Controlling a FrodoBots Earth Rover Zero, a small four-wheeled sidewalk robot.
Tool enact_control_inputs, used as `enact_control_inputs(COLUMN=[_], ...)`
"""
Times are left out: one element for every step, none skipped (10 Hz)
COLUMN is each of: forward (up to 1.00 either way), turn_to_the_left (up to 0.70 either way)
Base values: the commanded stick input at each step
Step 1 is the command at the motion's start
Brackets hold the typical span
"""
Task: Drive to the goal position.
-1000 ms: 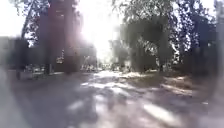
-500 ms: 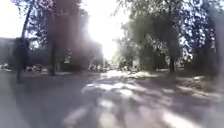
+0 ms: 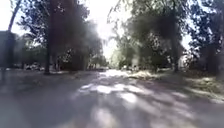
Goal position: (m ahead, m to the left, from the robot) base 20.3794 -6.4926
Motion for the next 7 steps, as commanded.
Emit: enact_control_inputs(forward=[1.00,1.00,1.00,1.00,1.00,1.00,1.00], turn_to_the_left=[0.00,0.00,0.00,0.19,0.40,0.40,0.32])
